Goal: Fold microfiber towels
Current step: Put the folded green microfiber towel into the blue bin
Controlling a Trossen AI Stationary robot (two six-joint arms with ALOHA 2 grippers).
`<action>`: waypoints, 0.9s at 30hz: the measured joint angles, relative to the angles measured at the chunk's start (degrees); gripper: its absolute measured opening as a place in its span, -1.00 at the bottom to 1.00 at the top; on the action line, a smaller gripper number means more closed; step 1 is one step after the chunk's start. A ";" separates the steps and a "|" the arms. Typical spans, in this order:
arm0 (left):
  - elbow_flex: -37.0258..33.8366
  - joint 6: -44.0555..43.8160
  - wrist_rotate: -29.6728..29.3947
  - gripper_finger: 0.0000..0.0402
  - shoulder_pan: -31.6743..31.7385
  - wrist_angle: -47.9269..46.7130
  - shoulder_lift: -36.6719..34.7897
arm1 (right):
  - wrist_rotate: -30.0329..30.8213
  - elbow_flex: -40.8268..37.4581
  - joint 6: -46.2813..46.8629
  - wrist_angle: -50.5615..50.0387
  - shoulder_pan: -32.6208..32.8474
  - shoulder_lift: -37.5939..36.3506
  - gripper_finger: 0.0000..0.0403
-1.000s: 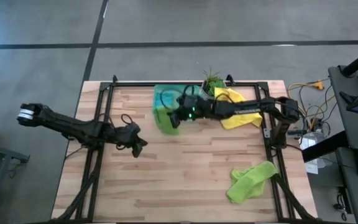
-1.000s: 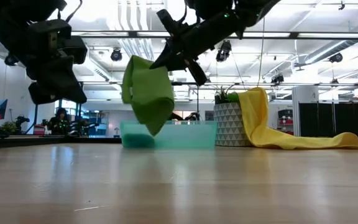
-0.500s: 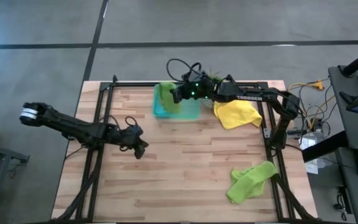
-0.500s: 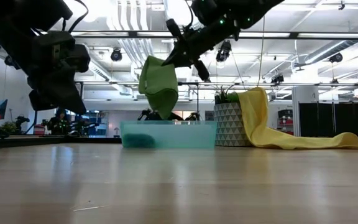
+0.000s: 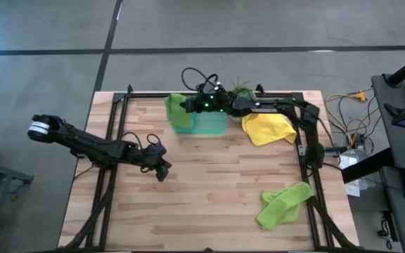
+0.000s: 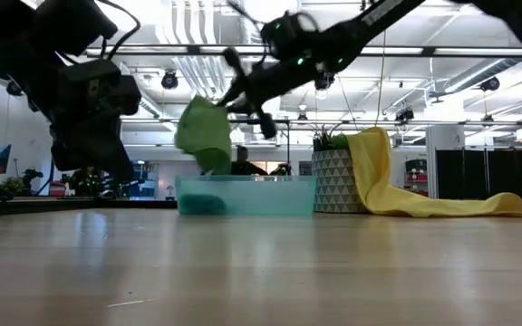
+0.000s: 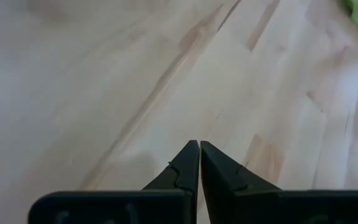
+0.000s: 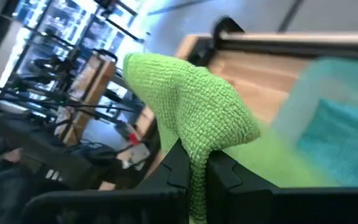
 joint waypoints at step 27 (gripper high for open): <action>0.02 -0.53 2.20 -1.00 -0.02 1.89 1.29 | 3.71 14.12 -4.12 -26.60 -2.14 9.39 -0.94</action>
